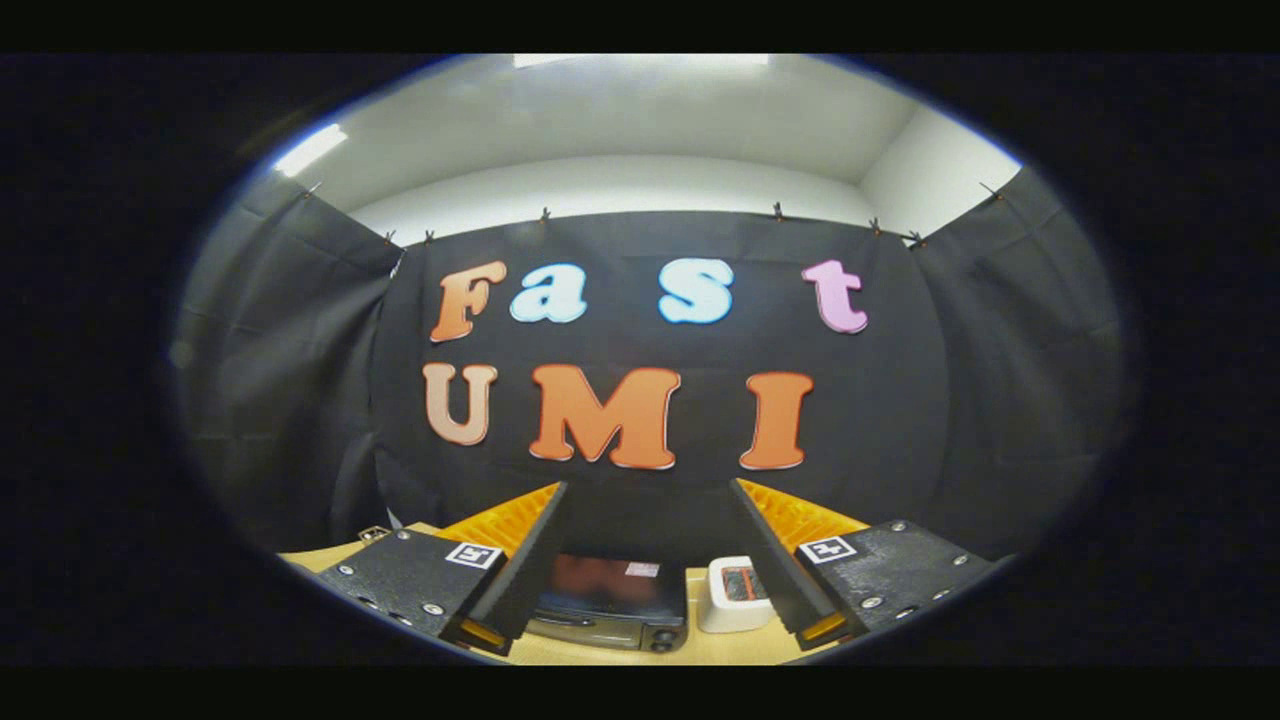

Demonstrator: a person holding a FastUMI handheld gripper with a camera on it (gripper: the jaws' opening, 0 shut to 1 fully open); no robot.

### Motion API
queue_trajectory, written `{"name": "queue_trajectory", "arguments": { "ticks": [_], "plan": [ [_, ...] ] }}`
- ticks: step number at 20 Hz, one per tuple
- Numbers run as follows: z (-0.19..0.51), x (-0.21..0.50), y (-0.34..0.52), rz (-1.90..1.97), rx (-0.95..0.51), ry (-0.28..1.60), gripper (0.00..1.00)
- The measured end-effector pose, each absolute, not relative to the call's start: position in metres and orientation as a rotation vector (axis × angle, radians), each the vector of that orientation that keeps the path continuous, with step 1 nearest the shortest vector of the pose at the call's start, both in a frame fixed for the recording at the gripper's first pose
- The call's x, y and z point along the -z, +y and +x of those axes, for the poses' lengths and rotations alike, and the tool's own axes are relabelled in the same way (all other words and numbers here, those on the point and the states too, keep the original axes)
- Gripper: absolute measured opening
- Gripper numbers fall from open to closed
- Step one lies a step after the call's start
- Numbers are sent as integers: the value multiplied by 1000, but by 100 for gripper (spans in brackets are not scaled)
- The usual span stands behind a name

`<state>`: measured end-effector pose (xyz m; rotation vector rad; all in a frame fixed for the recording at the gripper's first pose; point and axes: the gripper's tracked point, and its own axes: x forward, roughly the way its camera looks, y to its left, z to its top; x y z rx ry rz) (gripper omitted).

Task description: Open the toaster oven, put the food inside, and close the toaster oven door.

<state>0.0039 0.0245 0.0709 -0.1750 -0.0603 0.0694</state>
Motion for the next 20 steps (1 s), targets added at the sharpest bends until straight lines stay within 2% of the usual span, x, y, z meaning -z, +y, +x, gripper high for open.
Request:
{"name": "queue_trajectory", "arguments": {
  "ticks": [11, 20],
  "plan": [
    [-37, -153, 23, -167, -94, -258, 95],
    [-45, -158, 18, -167, -78, -276, 96]
  ]
}}
